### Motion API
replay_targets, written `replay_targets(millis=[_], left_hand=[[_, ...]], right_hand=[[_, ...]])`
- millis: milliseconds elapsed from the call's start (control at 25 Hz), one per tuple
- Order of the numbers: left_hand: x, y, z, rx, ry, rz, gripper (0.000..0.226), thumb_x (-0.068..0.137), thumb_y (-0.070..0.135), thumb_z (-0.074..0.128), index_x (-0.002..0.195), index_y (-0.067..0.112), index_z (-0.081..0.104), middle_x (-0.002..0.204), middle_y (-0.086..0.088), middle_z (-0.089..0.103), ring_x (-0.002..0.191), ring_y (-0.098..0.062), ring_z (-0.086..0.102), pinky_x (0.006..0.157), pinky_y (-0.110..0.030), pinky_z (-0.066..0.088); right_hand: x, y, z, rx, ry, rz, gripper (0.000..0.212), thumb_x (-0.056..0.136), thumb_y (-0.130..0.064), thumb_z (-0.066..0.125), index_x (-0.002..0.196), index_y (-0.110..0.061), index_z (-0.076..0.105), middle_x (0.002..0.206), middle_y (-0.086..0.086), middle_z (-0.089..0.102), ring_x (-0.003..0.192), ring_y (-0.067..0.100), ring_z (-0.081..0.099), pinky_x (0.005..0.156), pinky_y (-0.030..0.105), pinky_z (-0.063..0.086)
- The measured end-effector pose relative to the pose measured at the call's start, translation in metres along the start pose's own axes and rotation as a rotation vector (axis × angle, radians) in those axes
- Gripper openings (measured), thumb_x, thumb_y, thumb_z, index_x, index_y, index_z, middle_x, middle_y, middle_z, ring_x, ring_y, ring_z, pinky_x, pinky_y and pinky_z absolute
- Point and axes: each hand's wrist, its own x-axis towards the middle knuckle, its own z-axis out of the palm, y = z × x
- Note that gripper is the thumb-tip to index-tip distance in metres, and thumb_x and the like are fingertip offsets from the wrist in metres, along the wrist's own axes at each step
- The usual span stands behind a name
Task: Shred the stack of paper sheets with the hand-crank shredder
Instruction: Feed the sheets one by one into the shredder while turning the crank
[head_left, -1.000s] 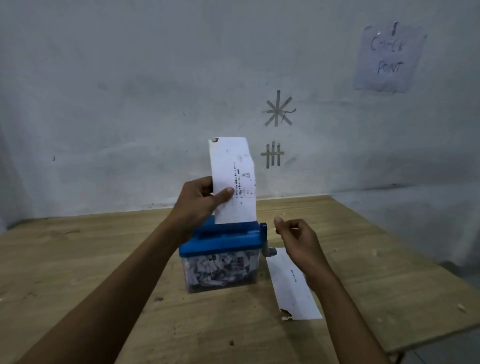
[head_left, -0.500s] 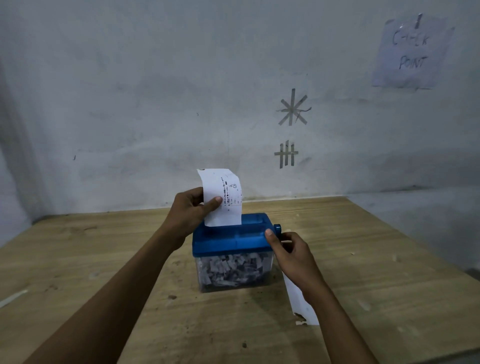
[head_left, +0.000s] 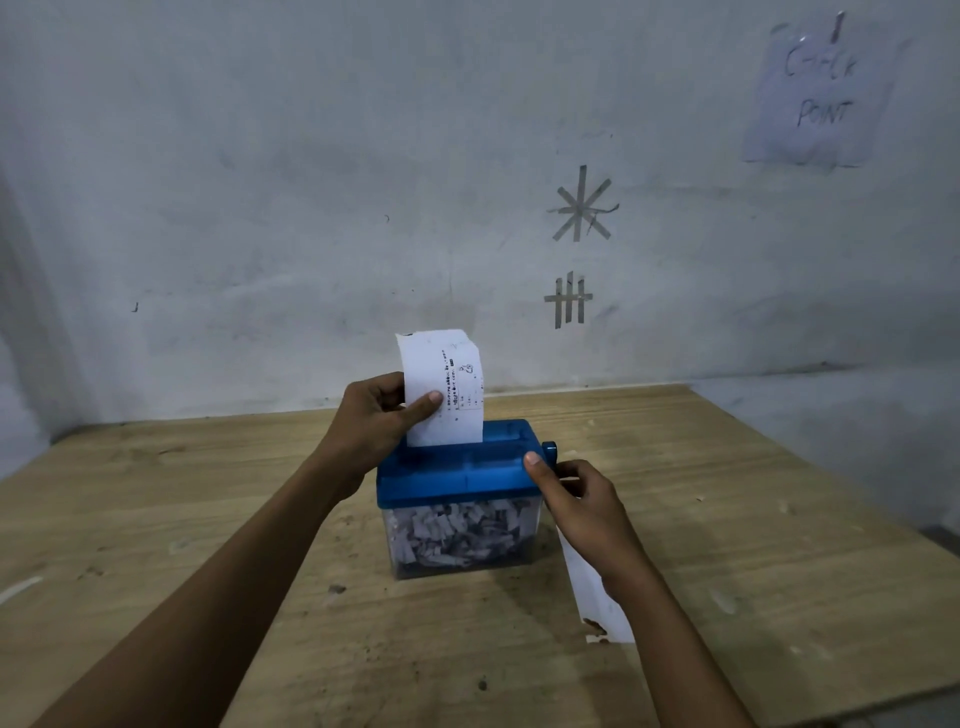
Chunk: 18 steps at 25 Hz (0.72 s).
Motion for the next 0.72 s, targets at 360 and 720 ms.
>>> replay_targets(millis=[360, 720], left_hand=[[-0.011, -0.019, 0.014, 0.062, 0.101, 0.04, 0.024, 0.097, 0.026, 0.066, 0.119, 0.019, 0.068, 0.101, 0.015, 0.072, 0.094, -0.005, 0.069, 0.072, -0.018, 0.056], [-0.012, -0.028, 0.015, 0.188, 0.084, 0.139, 0.03, 0.096, 0.027, 0.067, 0.125, 0.02, 0.061, 0.115, 0.007, 0.069, 0.098, -0.004, 0.067, 0.073, -0.017, 0.057]], right_hand=[[0.005, -0.025, -0.02, -0.052, -0.035, 0.061, 0.058, 0.073, -0.059, 0.079, 0.113, -0.029, 0.051, 0.09, 0.009, 0.072, 0.07, 0.011, 0.067, 0.061, 0.026, 0.052], [0.029, -0.065, -0.033, -0.43, -0.204, 0.054, 0.041, 0.08, -0.052, 0.078, 0.102, -0.02, 0.066, 0.082, 0.001, 0.059, 0.064, 0.012, 0.049, 0.049, 0.022, 0.034]])
